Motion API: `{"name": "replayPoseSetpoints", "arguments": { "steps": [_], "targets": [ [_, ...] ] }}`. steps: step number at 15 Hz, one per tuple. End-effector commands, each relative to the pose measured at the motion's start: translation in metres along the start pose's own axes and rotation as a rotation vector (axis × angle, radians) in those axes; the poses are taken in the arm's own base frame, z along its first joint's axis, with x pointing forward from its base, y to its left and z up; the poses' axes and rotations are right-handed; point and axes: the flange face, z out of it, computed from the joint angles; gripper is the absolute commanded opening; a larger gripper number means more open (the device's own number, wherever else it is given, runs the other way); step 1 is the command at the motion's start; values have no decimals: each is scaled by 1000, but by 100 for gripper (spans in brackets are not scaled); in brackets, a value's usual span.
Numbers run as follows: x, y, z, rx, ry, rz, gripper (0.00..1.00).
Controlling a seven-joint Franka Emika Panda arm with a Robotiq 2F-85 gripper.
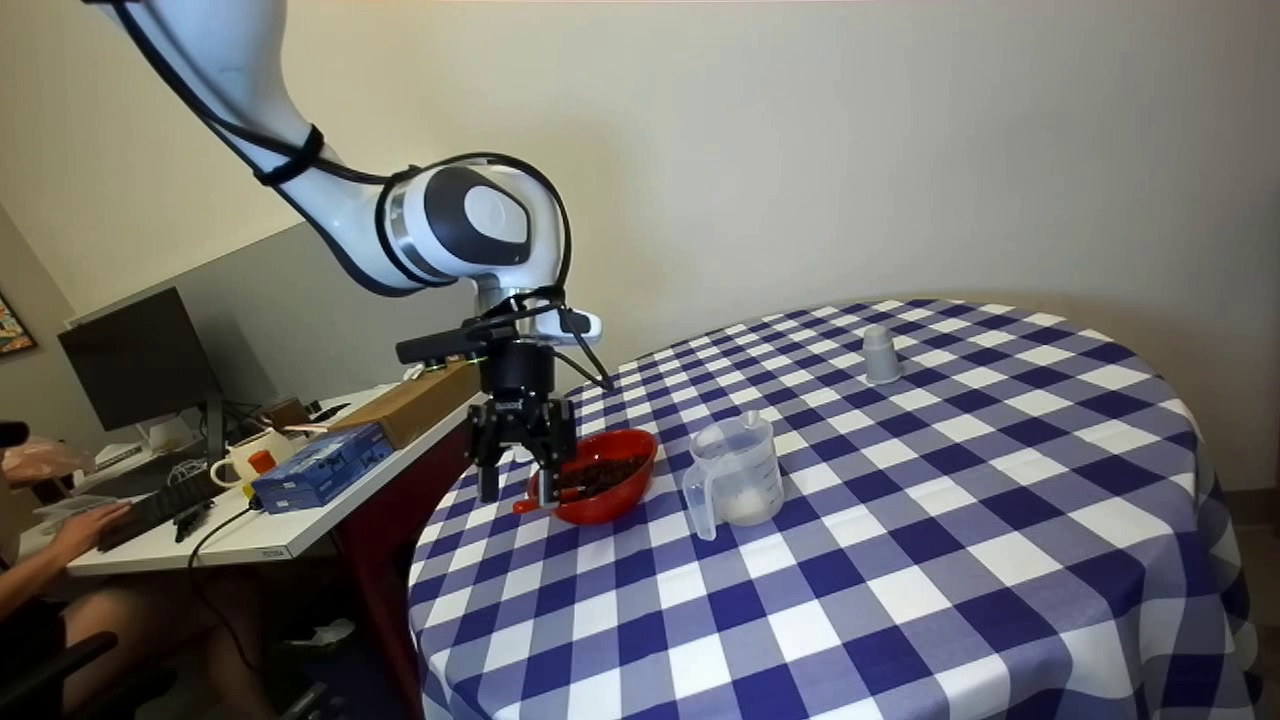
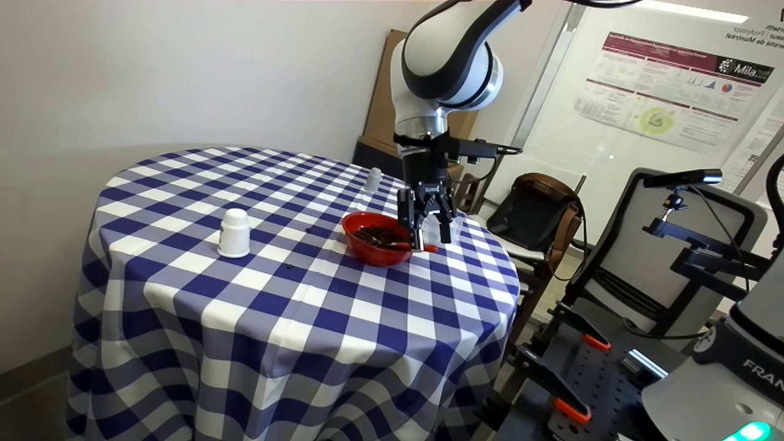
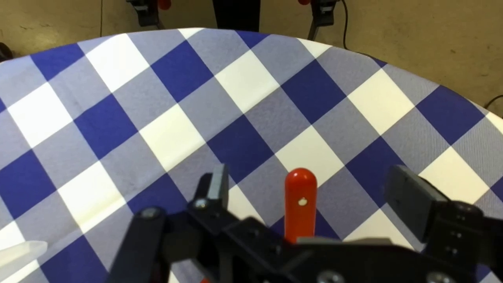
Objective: Use the spoon to put some of the contents from the red bowl into the clear jug
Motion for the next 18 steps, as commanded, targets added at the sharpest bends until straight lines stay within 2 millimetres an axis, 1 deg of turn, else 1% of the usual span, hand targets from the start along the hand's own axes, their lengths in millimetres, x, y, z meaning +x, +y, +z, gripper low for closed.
{"name": "replayPoseSetpoints", "arguments": {
  "steps": [1, 2, 7, 10, 12, 13, 18],
  "targets": [
    [6, -5, 3, -7, 11, 6, 74],
    [7, -6, 4, -7, 12, 5, 68],
    [7, -8, 3, -4, 15, 0, 29],
    [7, -7, 2, -2, 17, 1, 8],
    [7, -5, 1, 0, 18, 2, 7],
    [8, -5, 1, 1, 19, 2, 10],
    [7, -4, -5, 7, 28, 1, 10]
  ]
}}
